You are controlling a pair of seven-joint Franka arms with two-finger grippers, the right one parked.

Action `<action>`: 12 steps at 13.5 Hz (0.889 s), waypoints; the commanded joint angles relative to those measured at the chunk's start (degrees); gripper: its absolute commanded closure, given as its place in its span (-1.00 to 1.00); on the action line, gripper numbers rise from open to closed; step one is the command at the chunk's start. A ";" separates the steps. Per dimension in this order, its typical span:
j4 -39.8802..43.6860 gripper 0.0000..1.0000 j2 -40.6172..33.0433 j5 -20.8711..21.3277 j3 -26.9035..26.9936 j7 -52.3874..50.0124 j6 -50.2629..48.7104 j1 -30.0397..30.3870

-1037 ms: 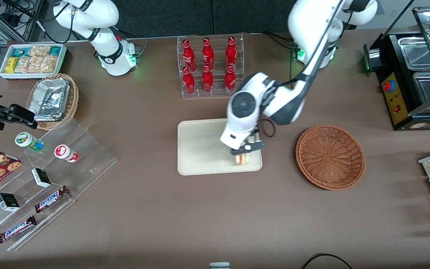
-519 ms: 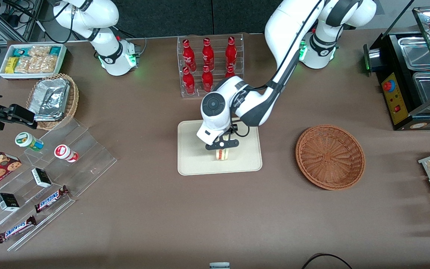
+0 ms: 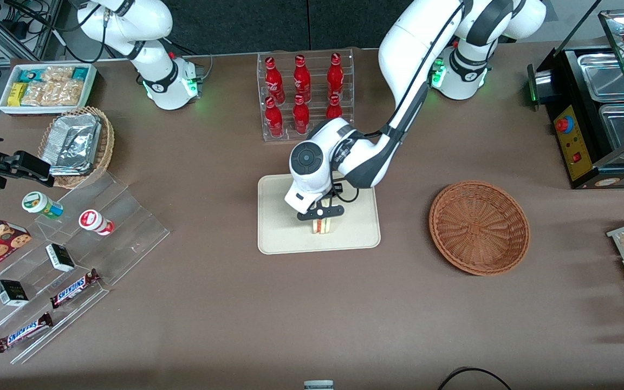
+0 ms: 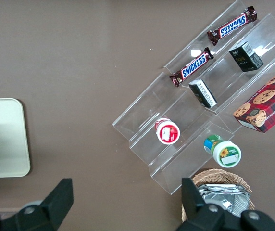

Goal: Place sandwich from basket to tray
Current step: 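Lower the sandwich onto the tray and open the left gripper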

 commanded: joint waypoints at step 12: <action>4.20 -1.00 -5.59 0.70 1.17 -1.13 -6.19 0.24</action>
